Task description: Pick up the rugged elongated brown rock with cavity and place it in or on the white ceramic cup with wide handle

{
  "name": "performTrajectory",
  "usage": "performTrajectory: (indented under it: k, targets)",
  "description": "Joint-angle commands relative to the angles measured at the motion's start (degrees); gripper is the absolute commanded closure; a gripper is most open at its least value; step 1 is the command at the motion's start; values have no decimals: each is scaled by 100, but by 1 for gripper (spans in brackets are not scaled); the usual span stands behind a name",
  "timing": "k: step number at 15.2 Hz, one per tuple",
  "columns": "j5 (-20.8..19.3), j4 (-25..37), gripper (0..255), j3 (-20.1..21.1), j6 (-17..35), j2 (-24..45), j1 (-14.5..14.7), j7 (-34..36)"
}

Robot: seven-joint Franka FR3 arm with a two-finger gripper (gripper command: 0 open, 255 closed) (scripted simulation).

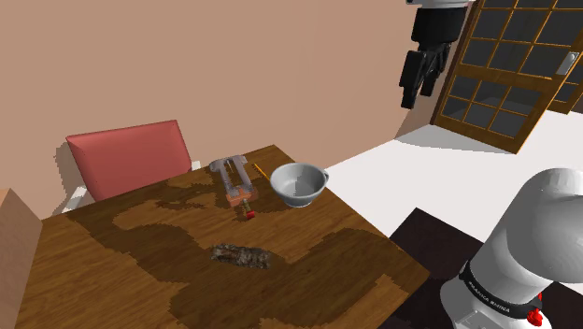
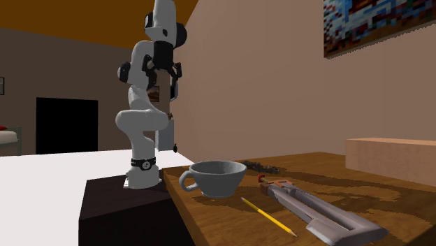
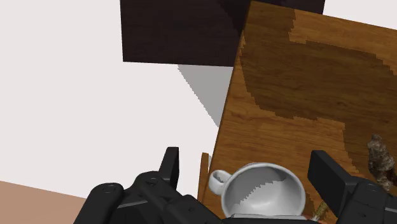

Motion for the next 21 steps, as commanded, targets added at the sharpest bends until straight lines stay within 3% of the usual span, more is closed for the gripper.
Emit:
performTrajectory:
  k: [1,12,21]
  targets:
    - [0,0,0,0,0,0,0,0]
    - [441,-416,0,1039,1541,1144,404,612]
    - [398,-180,0,1902,2714,2598,608,1207]
